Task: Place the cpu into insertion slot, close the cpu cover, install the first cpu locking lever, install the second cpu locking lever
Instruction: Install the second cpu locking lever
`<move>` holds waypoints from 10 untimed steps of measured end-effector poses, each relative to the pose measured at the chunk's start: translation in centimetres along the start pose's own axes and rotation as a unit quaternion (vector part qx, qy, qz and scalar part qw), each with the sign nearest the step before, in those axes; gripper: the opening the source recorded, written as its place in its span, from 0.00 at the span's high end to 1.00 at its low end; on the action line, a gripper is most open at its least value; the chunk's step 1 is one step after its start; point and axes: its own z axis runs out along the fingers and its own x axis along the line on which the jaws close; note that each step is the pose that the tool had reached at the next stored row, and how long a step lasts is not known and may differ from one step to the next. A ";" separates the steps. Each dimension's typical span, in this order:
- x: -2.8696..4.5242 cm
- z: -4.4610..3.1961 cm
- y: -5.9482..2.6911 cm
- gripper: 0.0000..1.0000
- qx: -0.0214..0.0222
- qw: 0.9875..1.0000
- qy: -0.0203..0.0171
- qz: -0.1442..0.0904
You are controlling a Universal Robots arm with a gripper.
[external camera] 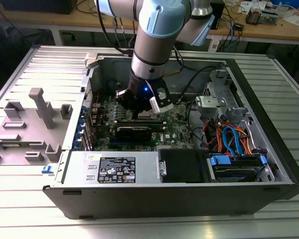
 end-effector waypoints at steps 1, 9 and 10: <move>0.11 0.08 -0.01 0.89 -0.002 1.000 0.000 0.000; 0.33 0.73 -0.82 0.89 -0.018 1.000 -0.001 -0.003; 0.33 0.80 -0.83 0.89 -0.019 1.000 -0.001 -0.003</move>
